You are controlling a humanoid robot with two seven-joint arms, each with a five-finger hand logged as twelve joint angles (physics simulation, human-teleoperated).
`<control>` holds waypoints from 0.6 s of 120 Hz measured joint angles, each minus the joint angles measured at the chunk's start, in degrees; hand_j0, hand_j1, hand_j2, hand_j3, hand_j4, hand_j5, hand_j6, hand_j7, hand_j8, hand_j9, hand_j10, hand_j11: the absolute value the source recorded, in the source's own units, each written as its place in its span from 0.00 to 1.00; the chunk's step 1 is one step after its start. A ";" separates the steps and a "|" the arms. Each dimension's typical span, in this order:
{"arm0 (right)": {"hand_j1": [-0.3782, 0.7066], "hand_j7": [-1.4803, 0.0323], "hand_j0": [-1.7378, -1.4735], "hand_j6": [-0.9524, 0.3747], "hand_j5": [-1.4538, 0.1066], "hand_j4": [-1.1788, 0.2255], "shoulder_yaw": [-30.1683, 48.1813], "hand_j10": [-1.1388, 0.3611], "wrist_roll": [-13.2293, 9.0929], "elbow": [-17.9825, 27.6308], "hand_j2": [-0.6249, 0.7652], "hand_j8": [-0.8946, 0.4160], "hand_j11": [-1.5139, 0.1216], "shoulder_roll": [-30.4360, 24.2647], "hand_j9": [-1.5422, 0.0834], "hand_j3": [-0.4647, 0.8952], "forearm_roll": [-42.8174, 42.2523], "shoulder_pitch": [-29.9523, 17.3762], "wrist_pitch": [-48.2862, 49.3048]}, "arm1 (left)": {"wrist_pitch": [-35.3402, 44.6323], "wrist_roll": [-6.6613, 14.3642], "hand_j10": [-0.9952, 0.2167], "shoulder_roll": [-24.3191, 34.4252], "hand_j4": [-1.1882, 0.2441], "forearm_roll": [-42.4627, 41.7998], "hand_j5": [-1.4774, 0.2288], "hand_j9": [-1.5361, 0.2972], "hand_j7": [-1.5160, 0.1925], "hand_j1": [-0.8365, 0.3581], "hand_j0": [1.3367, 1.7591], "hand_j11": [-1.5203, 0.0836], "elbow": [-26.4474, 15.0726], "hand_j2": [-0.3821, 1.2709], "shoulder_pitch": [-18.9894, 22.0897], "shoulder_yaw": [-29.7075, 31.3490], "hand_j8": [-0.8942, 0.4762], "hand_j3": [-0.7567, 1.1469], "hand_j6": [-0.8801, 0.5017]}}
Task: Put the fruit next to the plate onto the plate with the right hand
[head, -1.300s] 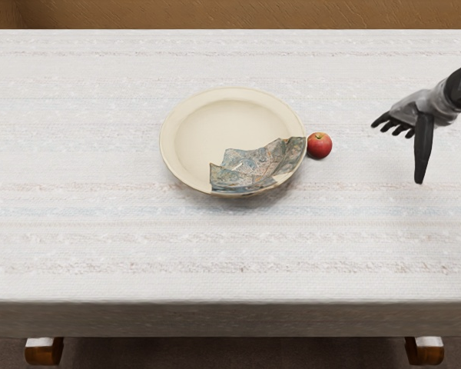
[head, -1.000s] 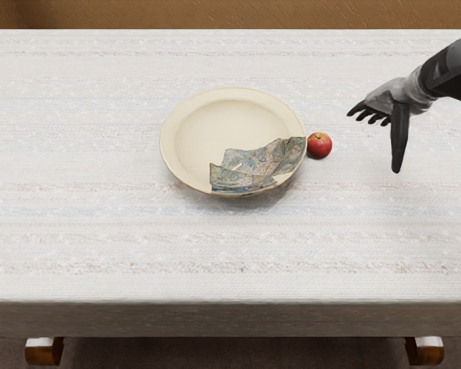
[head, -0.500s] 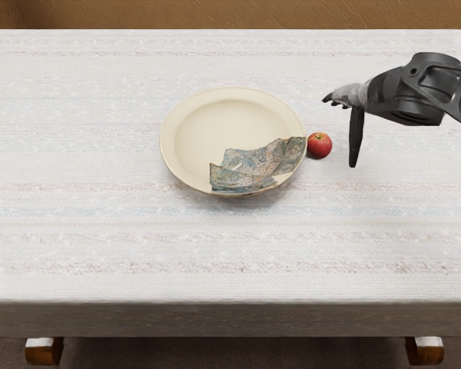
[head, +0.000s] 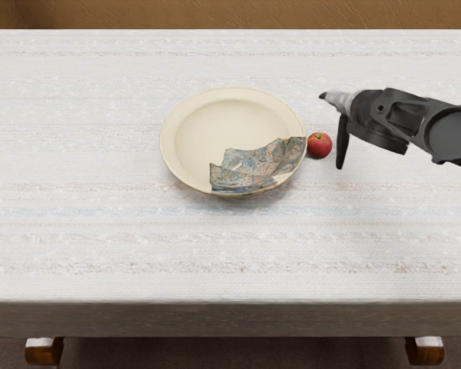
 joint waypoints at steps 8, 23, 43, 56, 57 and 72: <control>0.05 0.96 0.30 0.70 0.92 0.82 -0.54 0.75 0.00 -0.34 0.45 0.67 0.91 0.43 0.93 0.34 -0.07 -0.63 -1.92 | 0.00 0.00 0.82 0.00 0.83 0.00 0.87 0.84 0.89 0.99 0.76 0.95 -0.01 0.23 0.00 0.00 0.65 0.40 0.64; 0.15 0.88 0.30 0.63 0.84 0.76 -2.37 0.69 0.00 -0.71 0.43 0.60 0.84 2.03 0.86 0.34 -0.08 -1.23 -4.98 | 0.00 0.00 0.82 0.00 0.83 0.00 0.87 0.84 0.89 0.99 0.76 0.95 0.00 0.23 0.00 0.00 0.65 0.40 0.64; 0.29 0.77 0.30 0.53 0.73 0.67 -4.15 0.60 0.00 -1.42 0.42 0.50 0.74 3.56 0.76 0.34 -0.06 -1.62 -7.58 | 0.00 0.00 0.82 0.00 0.83 0.00 0.87 0.84 0.89 0.99 0.76 0.95 0.00 0.23 0.00 0.00 0.65 0.40 0.64; 0.34 0.74 0.30 0.50 0.70 0.64 -5.98 0.57 0.00 -2.35 0.41 0.47 0.70 4.85 0.72 0.34 -0.01 -1.70 -9.70 | 0.00 0.00 0.82 0.00 0.83 0.00 0.87 0.84 0.89 0.99 0.76 0.95 0.00 0.23 0.00 0.00 0.65 0.40 0.64; 0.34 0.73 0.30 0.50 0.69 0.64 -6.07 0.57 0.00 -2.43 0.41 0.46 0.70 4.91 0.72 0.34 -0.01 -1.71 -9.80 | 0.00 0.00 0.82 0.00 0.83 0.00 0.87 0.84 0.89 0.99 0.76 0.95 0.00 0.23 0.00 0.00 0.65 0.40 0.64; 0.37 0.71 0.30 0.48 0.67 0.62 -7.54 0.55 0.00 -3.37 0.41 0.44 0.68 5.69 0.70 0.34 -0.05 -2.04 -11.72 | 0.00 0.00 0.82 0.00 0.83 0.00 0.87 0.84 0.89 0.99 0.76 0.95 0.01 0.23 0.00 0.00 0.65 0.40 0.64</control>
